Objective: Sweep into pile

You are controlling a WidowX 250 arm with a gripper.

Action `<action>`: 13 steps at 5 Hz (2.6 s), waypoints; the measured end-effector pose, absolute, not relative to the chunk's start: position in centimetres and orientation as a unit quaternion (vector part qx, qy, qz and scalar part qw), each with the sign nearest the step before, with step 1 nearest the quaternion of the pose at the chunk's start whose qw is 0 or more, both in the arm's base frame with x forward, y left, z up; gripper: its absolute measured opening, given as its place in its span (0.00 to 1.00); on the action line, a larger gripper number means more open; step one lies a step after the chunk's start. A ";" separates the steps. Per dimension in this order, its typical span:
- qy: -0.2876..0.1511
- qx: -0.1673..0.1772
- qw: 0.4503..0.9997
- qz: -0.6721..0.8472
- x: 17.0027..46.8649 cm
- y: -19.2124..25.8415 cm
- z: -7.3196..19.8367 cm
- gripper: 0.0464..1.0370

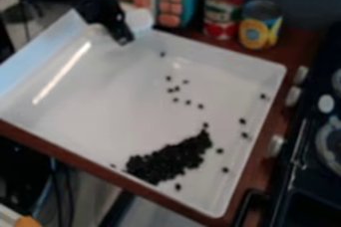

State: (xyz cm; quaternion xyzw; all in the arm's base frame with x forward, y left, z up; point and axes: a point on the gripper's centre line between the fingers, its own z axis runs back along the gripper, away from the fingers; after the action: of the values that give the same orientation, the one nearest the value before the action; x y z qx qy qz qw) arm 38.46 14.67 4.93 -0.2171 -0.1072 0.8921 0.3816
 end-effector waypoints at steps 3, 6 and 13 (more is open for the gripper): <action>-0.117 -0.203 0.469 0.852 39.6 14.2 3.3 0.71; -0.117 -0.207 0.472 0.849 39.9 10.8 2.1 0.71; -0.075 -0.194 0.503 0.839 37.6 3.2 1.9 0.71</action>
State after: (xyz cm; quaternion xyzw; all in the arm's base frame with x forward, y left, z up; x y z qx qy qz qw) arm 37.58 3.23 1.94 -0.1941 -0.0747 0.8391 0.5027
